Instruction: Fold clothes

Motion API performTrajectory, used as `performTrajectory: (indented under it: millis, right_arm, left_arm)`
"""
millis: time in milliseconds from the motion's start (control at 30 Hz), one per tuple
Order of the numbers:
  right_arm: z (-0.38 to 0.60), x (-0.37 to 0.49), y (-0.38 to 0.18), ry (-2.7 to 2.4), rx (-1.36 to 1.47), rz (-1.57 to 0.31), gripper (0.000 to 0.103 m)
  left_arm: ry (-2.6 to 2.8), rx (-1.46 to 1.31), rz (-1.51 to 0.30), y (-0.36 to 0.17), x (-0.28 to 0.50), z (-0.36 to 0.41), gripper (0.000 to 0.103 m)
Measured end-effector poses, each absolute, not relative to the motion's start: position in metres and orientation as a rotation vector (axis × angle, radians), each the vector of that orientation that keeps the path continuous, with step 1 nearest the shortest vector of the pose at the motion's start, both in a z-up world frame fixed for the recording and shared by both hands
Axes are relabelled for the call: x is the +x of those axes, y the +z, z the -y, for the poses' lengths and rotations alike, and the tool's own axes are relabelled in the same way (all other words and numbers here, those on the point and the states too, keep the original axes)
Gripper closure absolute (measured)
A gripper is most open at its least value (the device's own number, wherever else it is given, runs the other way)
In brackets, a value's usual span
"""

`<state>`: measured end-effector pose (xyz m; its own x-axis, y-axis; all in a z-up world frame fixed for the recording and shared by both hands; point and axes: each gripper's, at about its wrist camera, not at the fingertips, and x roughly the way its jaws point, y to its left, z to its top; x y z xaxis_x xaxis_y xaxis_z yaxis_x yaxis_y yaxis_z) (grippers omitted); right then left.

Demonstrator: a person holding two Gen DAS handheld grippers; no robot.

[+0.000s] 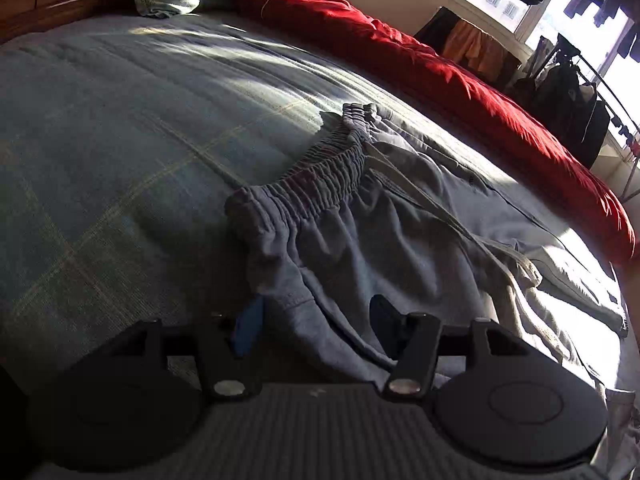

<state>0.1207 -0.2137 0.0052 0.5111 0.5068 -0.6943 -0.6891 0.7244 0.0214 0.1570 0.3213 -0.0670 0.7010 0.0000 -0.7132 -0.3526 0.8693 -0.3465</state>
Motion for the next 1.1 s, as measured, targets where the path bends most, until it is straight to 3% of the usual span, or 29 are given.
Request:
performTrajectory:
  millis: [100,167,333,400,433,533,800,900,1100]
  right_arm:
    - [0.216,0.124,0.004,0.705,-0.207,-0.716,0.048]
    - [0.218,0.126,0.004,0.696,-0.17,-0.707,0.048]
    - [0.219,0.136,-0.003,0.678,-0.061,-0.694,0.048]
    - [0.216,0.139,-0.005,0.673,-0.048,-0.696,0.047]
    - [0.214,0.14,-0.007,0.672,-0.047,-0.698,0.047]
    - [0.21,0.143,-0.008,0.668,-0.061,-0.704,0.046]
    - [0.214,0.149,-0.004,0.633,-0.055,-0.691,0.042]
    - [0.217,0.153,-0.008,0.605,-0.025,-0.706,0.042]
    - [0.224,0.148,-0.007,0.58,-0.036,-0.704,0.041]
  left_arm:
    - [0.231,-0.52,-0.749,-0.083,0.161,-0.331,0.04]
    - [0.214,-0.544,-0.715,-0.086,0.164,-0.335,0.028]
    - [0.211,-0.599,-0.651,-0.092,0.174,-0.34,0.031]
    - [0.221,-0.573,-0.657,-0.092,0.178,-0.336,0.063]
    - [0.237,-0.562,-0.667,-0.091,0.178,-0.333,0.088]
    - [0.252,-0.551,-0.634,-0.084,0.168,-0.329,0.096]
    - [0.288,-0.483,-0.622,-0.062,0.144,-0.335,0.095]
    - [0.314,-0.468,-0.69,-0.078,0.158,-0.336,0.086]
    - [0.328,-0.434,-0.669,-0.073,0.148,-0.333,0.078]
